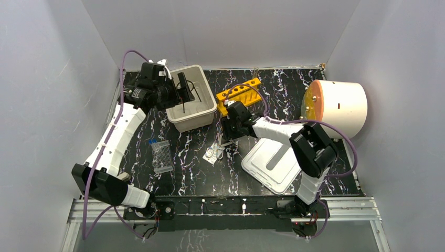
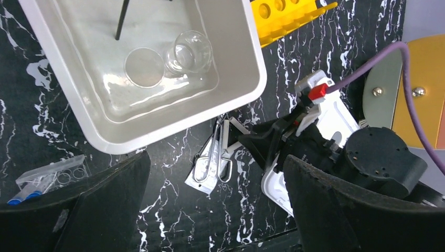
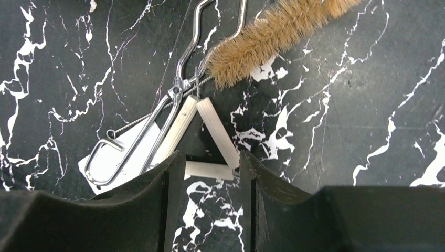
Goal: Organize the chemistry lab equipment
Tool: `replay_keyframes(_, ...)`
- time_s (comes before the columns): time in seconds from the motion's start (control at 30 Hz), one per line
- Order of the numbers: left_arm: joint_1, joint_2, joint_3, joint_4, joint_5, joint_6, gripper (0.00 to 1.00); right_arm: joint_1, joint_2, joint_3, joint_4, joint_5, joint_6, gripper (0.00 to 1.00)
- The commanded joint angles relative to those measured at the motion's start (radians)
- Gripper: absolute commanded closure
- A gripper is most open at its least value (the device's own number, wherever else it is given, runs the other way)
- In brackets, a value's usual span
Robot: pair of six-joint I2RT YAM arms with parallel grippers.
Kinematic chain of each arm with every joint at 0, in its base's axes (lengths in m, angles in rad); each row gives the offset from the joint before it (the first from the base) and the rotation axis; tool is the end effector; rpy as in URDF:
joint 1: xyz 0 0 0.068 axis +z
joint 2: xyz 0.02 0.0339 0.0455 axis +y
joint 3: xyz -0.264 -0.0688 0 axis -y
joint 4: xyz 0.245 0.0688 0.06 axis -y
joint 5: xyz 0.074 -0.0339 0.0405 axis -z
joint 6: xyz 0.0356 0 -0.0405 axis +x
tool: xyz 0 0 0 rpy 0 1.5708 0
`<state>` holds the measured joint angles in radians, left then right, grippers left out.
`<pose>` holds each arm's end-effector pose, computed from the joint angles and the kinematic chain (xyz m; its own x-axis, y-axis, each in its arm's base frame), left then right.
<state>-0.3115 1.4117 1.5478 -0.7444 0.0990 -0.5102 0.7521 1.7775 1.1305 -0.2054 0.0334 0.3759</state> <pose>0.2869 -0.0961 0.4043 -0.6613 -0.2976 -0.6885 0.0679 0.8904 -0.4500 0.2768 0.2573 0.1896 -0.7562 -0.2050 -0.6214 -0.4184 0.8817 0.2182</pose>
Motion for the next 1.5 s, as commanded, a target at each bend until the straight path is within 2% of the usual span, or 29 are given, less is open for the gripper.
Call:
replay_keyframes(0.0,0.005,-0.056,-0.018,0.008,0.06,-0.021,0.02,-0.003,0.043,0.038,0.075,0.01,-0.071,0.5)
replay_keyframes(0.3,0.005,-0.076,-0.037,0.017,0.071,-0.003,0.02,-0.003,0.102,0.055,0.073,-0.015,-0.195,0.55)
replay_keyframes(0.4,0.005,-0.073,-0.03,0.015,0.069,-0.001,0.02,0.0,0.091,0.037,0.08,-0.023,-0.243,0.69)
replay_keyframes(0.57,0.005,-0.064,-0.016,0.016,0.066,0.014,0.02,0.017,0.012,-0.016,0.104,0.067,-0.31,0.85)
replay_keyframes(0.77,0.005,-0.044,0.003,0.015,0.062,0.018,0.02,0.018,-0.116,-0.042,0.063,0.048,-0.341,0.99)
replay_keyframes(0.97,0.006,-0.048,-0.014,0.02,0.061,0.007,0.02,0.018,-0.262,-0.056,0.041,0.005,-0.316,1.0)
replay_keyframes(1.17,0.005,-0.054,0.002,-0.003,-0.015,0.016,0.02,0.018,-0.352,0.018,0.045,0.016,-0.27,1.0)
replay_keyframes(1.33,0.005,-0.074,0.009,-0.038,-0.147,0.004,0.02,0.018,-0.356,0.112,0.091,0.007,-0.223,1.0)
replay_keyframes(1.47,0.005,-0.095,0.007,-0.05,-0.193,-0.011,0.02,0.018,-0.293,0.209,0.149,-0.016,-0.182,1.0)
